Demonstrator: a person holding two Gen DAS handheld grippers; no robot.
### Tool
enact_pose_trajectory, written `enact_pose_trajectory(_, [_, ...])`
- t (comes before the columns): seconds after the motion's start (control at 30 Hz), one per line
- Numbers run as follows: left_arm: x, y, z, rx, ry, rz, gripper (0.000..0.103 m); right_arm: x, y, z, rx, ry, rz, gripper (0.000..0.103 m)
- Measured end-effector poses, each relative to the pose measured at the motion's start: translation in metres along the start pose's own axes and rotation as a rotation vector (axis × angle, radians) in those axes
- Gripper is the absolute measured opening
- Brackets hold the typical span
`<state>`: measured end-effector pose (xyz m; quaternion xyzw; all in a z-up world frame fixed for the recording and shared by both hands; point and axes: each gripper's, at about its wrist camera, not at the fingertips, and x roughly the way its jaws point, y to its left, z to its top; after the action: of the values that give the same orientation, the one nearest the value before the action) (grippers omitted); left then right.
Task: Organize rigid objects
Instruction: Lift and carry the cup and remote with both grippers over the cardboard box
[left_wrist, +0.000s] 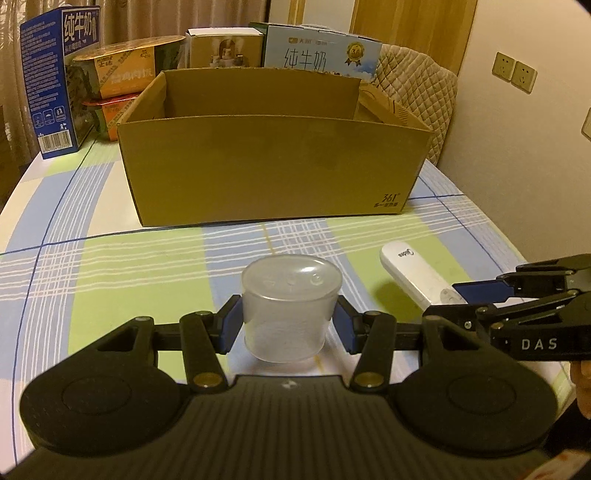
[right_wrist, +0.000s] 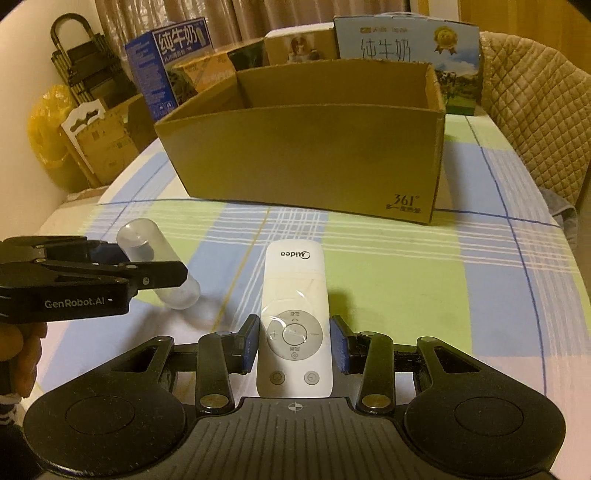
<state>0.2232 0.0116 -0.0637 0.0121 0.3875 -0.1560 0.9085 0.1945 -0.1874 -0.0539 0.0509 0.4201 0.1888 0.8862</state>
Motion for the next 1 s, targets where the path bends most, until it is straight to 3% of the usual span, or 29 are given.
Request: enact_pose_trajectory(1.0, [-0.066, -0.034, 0.039, -0.015, -0.024, 0.021, 0.047, -0.085, 0.018, 0.029, 0.003, -0.093, -0.039, 0.037])
